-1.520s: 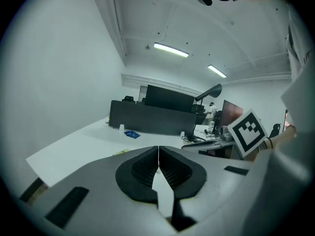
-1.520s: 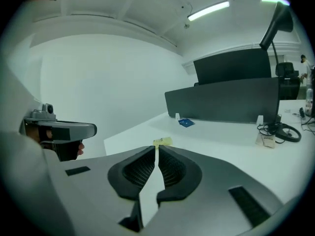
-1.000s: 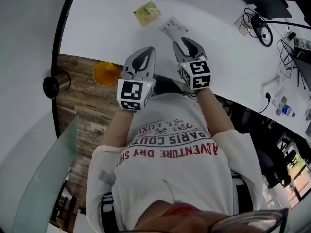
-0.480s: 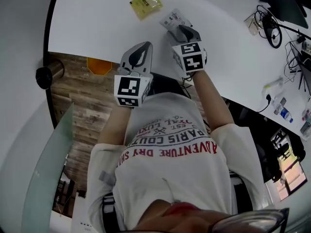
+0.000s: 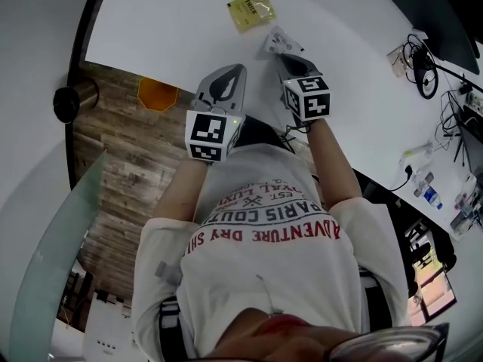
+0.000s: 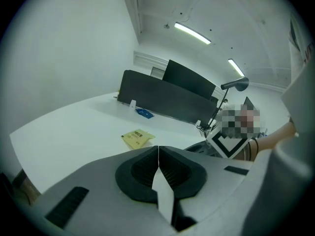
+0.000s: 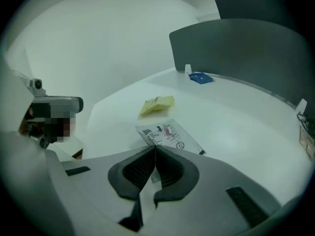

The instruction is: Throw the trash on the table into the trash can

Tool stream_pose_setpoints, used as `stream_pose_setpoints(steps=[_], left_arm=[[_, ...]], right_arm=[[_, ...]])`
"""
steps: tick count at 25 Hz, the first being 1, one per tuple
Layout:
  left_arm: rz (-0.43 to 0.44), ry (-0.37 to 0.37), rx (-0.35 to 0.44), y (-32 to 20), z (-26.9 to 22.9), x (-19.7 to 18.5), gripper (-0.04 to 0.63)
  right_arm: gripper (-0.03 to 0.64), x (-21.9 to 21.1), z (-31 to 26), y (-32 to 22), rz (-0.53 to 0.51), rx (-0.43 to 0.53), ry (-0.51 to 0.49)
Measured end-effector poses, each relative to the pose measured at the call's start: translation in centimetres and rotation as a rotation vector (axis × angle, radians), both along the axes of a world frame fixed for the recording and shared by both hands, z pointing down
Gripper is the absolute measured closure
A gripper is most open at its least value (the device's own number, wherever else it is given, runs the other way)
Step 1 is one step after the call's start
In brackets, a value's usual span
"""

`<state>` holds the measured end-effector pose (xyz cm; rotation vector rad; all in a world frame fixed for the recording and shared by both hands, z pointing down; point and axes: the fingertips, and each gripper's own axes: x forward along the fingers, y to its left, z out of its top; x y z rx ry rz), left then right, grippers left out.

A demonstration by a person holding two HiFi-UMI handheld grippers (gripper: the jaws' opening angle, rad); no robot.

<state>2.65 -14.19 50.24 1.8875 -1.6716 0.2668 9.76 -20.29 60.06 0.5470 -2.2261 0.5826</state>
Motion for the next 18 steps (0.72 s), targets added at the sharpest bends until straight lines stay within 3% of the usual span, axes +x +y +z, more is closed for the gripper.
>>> stream_pose_setpoints(steps=[4, 9, 18], left_arm=[[-0.075, 0.002, 0.017, 1.9, -0.9, -2.6, 0.571], [-0.278, -0.002, 0.031, 6.1, -1.4, -7.7, 0.569], [-0.673, -0.012, -0.031, 22.8, 2.0, -20.4, 0.571]], right_arm=[[0.588, -2.5, -3.2, 2.1, -0.059, 0.037, -0.042], [0.588, -10.3, -5.6, 6.5, -0.293, 0.051, -0.1], [0.588, -26.6, -3.8, 23.3, -0.696, -0.027, -0.169]])
